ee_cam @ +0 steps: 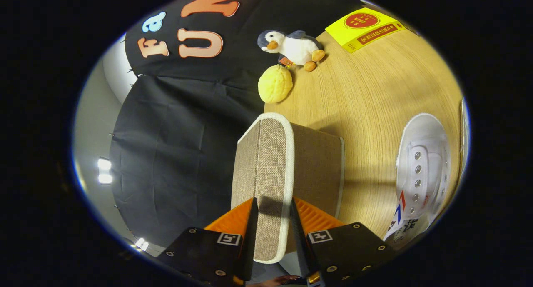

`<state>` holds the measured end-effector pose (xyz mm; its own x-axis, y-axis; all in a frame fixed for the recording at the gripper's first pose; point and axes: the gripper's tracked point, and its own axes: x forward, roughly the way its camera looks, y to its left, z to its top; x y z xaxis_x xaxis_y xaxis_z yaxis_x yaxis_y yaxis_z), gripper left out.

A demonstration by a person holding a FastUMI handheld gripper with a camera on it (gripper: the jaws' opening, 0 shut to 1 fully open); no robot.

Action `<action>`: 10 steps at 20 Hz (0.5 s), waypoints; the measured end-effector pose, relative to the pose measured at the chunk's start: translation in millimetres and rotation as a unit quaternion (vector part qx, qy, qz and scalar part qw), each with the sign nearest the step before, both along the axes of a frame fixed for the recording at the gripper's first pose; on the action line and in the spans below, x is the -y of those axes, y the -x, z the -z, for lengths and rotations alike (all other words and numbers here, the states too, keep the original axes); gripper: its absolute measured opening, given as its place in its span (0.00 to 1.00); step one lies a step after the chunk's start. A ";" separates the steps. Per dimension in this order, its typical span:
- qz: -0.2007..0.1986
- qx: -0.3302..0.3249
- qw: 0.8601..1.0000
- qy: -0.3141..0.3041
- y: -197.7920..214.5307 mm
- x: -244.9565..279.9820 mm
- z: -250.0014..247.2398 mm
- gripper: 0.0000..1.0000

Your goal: Open the storage box then place both shoes into the box .Put the left shoe in first, then the right shoe, with the right side of both shoes facing outward in a uniform manner.

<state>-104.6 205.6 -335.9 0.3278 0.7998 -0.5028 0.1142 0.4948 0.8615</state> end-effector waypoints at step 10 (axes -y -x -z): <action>-0.017 0.069 0.993 -0.098 -17.3 -46.9 -101.6 0.42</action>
